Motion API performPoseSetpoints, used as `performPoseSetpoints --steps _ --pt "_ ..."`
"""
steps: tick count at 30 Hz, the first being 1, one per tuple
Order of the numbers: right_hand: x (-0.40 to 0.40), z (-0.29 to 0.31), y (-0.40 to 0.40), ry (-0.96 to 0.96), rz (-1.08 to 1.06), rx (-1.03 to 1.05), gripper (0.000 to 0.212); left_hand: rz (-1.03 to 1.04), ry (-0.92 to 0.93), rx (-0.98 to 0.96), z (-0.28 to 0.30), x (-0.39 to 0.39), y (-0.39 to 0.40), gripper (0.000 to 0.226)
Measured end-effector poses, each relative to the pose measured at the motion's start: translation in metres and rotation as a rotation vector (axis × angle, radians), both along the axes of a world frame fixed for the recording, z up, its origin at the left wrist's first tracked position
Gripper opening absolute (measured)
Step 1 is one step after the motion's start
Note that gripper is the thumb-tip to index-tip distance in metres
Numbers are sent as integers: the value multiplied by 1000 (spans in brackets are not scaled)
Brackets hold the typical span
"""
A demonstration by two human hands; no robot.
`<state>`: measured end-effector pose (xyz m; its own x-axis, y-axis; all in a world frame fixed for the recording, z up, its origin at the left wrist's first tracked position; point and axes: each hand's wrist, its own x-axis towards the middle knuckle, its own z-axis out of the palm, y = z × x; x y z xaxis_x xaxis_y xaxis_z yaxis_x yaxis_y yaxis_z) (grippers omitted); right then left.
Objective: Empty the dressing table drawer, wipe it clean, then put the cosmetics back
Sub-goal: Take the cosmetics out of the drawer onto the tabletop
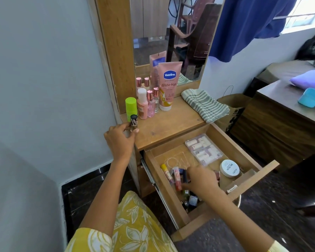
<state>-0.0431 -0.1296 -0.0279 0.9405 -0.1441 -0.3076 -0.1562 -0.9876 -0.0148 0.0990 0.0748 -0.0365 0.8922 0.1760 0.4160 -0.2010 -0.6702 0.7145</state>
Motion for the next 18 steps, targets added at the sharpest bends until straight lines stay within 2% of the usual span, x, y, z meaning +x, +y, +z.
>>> performPoseSetpoints --steps 3,9,12,15,18 --pt "-7 -12 15 -52 -28 -42 24 0 -8 9 0 -1 0 33" --pt "-5 -14 4 -125 -145 91 20 -1 -13 8 -1 -1 0 33" --pt "-1 -2 -10 -193 -205 306 19 -5 -12 9 -2 -1 1 33" --pt "10 14 -12 -285 -236 651 19 -1 -17 1 0 -2 0 31" --pt "28 31 5 -482 -219 958 22 -5 -17 -4 0 -3 0 31"
